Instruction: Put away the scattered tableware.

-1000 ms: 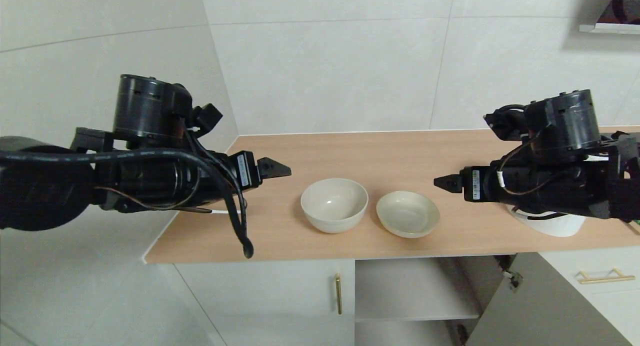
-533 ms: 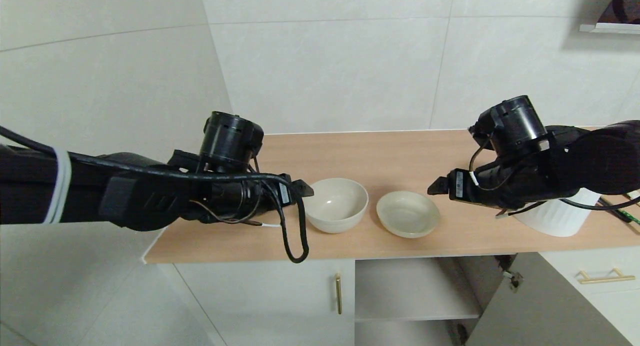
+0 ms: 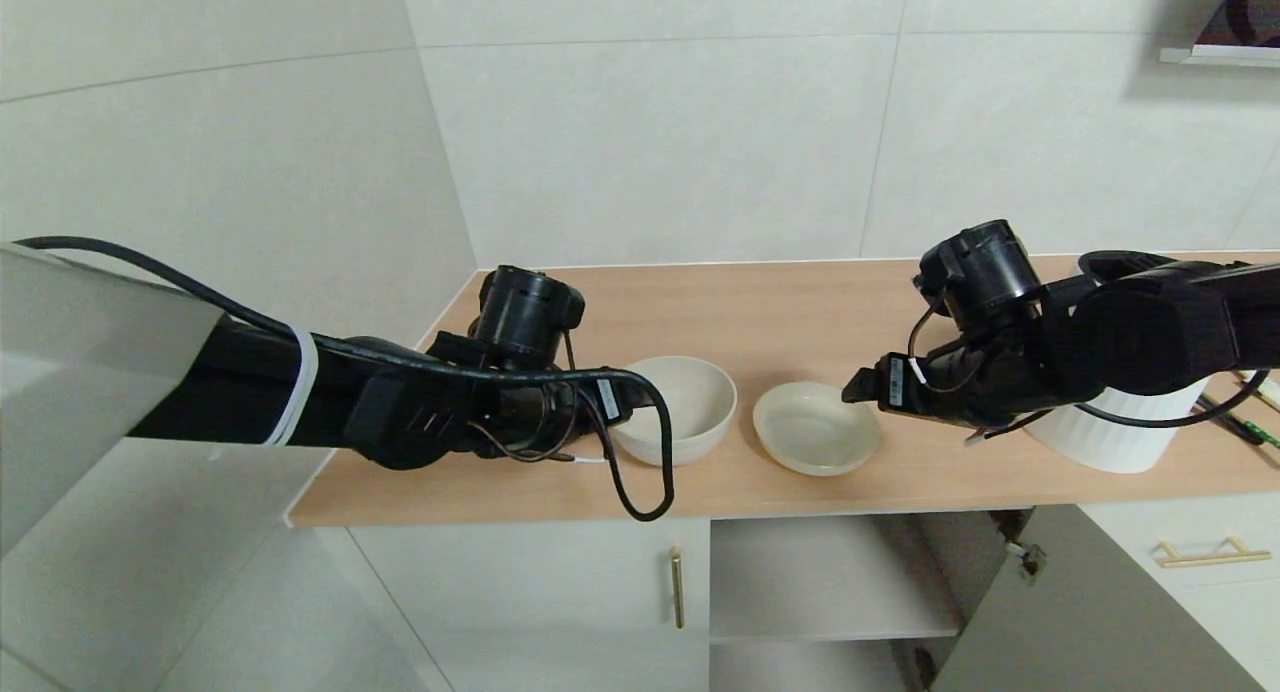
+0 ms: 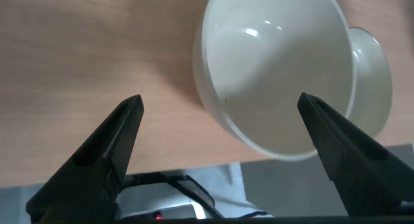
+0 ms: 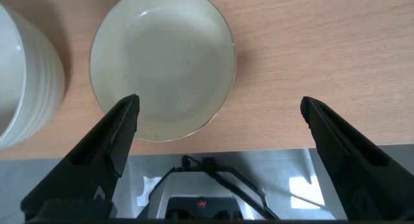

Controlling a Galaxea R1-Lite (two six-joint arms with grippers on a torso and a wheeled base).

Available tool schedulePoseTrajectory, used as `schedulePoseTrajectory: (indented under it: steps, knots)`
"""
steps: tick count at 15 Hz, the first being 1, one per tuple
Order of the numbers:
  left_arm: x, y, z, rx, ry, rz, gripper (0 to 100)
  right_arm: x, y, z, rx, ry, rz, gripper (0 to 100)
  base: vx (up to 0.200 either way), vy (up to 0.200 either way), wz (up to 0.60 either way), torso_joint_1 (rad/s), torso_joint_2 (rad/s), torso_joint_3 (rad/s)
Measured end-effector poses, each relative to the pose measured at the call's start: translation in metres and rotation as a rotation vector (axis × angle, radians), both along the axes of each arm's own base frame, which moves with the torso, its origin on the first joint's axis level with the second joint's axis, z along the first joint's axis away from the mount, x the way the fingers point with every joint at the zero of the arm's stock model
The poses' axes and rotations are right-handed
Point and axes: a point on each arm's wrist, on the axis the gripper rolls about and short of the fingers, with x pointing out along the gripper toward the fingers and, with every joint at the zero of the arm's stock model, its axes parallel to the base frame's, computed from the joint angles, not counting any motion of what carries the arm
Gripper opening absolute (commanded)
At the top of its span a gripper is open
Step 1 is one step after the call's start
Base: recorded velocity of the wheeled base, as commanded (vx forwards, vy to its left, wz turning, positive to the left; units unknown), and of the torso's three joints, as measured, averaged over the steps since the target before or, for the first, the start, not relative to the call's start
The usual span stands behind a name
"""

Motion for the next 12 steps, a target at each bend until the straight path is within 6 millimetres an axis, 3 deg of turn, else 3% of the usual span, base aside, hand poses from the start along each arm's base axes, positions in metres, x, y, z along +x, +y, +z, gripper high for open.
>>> schedulePoseTrajectory:
  steps: [4, 5, 12]
  knots:
    - [0.0057, -0.0035, -0.0091, 0.004, 0.018, 0.004, 100, 0.0002, 0.0003, -0.0004, -0.003, 0.000, -0.001, 100, 0.000, 0.000, 0.00, 0.000, 0.00, 0.000]
    - [0.0063, -0.0036, -0.0105, 0.006, 0.021, 0.004, 0, 0.0000, 0.0002, -0.0005, -0.004, 0.000, -0.003, 100, 0.000, 0.000, 0.00, 0.000, 0.00, 0.000]
    - [0.0065, -0.0033, -0.0101, 0.006, 0.021, 0.004, 0, -0.0008, 0.0001, 0.0013, -0.004, -0.005, -0.003, 100, 0.000, 0.000, 0.00, 0.000, 0.00, 0.000]
